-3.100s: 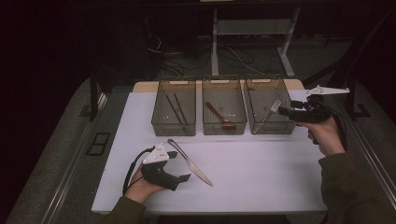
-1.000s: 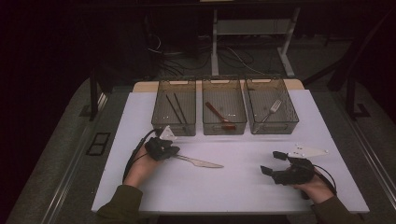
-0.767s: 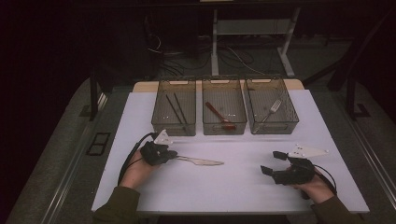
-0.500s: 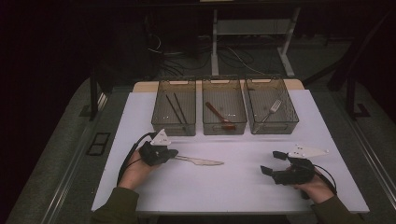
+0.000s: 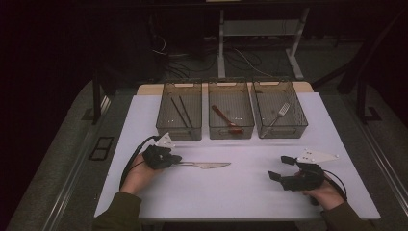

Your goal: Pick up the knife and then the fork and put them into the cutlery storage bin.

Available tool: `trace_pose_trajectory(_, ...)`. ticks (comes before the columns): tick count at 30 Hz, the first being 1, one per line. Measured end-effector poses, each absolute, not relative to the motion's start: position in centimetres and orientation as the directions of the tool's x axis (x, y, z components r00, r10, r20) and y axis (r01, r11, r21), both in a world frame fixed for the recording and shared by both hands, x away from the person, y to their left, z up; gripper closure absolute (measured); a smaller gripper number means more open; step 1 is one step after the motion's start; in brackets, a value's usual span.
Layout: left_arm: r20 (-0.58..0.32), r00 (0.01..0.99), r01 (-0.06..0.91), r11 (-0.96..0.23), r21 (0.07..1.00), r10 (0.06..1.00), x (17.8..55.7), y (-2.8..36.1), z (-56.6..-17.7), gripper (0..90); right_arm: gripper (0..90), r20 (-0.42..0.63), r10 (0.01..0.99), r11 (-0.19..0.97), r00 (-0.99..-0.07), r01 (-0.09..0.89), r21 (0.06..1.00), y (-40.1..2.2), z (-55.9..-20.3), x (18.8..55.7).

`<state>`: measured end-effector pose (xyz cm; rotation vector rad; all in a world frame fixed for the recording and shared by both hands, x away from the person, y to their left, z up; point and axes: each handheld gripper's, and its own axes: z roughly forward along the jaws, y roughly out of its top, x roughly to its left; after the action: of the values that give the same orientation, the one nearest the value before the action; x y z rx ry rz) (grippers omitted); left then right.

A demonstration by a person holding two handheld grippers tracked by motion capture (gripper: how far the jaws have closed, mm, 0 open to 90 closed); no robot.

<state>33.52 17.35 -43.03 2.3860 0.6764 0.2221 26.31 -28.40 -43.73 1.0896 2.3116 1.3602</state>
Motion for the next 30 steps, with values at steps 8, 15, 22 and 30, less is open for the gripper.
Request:
trace_pose_trajectory(8,-0.044,0.907,0.331,-0.644,0.689,0.419,34.4,16.9,-42.4,74.6,20.0,0.161,0.705,0.281,-0.691,0.481,0.83,-28.5,-43.7,26.4)
trace_pose_trajectory(15,-0.063,0.951,0.273,-0.731,0.625,0.302,35.7,15.5,-42.9,69.6,20.0,0.168,0.697,0.28,-0.697,0.482,0.83,-28.5,-43.7,26.4)
trace_pose_trajectory(22,-0.033,0.966,0.227,-0.784,0.578,0.256,35.5,15.1,-43.5,73.7,20.0,0.174,0.694,0.28,-0.698,0.485,0.829,-28.5,-43.7,26.4)
trace_pose_trajectory(30,-0.052,0.966,0.243,-0.817,0.524,0.254,35.2,14.2,-43.0,76.2,20.0,0.175,0.693,0.282,-0.7,0.486,0.827,-28.5,-43.7,26.4)
